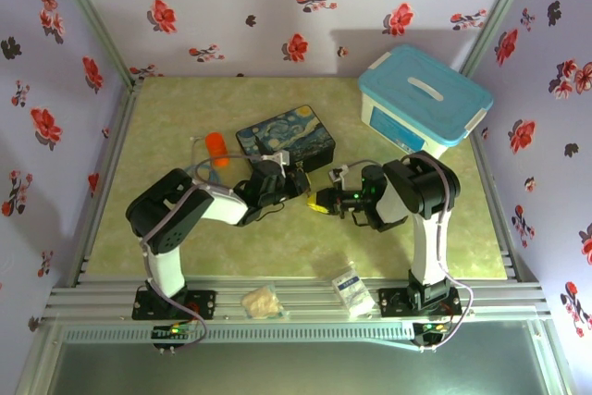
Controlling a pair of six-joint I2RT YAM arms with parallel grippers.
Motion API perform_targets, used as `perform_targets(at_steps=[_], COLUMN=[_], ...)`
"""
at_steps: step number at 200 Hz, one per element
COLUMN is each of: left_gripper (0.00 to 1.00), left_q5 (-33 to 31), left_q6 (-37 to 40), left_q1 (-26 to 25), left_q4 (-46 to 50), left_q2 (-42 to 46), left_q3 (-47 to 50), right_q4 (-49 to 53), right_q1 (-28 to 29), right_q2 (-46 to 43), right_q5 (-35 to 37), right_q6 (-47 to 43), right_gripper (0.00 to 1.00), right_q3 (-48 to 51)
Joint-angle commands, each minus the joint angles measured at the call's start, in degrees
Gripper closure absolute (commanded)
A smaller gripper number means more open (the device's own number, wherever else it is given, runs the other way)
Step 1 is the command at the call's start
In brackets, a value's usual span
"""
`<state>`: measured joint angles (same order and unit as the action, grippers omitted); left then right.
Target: Unlock a padlock with a key
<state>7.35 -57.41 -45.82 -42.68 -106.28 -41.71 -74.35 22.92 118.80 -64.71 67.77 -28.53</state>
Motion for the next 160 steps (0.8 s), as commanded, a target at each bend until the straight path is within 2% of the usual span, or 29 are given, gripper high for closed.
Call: perform_targets(at_steps=[1,53,94,112,160], left_gripper=[0.87,0.8,0.84,0.79,0.78], left_q5=[9.9,9.6,9.6,9.6,9.7], left_q6=[1.8,1.1,0.7,0.4,-0.4], left_q1=[-2.5,-2.3,-2.3,-2.2,-2.2], left_q4=[1.3,0.7,-0.4,-1.1,-2.9], left_q2=[-2.4,-2.4,-2.1,-1.7,-2.5], left_q3=[0.8,1.5,2.3,3.1,3.7], right_q4=[-5.0,-5.0,-5.0,-5.0,-5.0], right_q1=[-0.5,-0.7,-2.7,-3.1,-3.1], right_q2=[-2.2,-1.5,-0.3,0.1,0.1], right_q5=[4.9,4.5,4.2,4.3,4.8], right_q6=[0.5,0.1,0.0,0.4,1.0], right_gripper=[1.0,1.0,1.0,1.0,1.0], right_q3=[-1.9,-1.6,-1.5,-1.8,-2.1])
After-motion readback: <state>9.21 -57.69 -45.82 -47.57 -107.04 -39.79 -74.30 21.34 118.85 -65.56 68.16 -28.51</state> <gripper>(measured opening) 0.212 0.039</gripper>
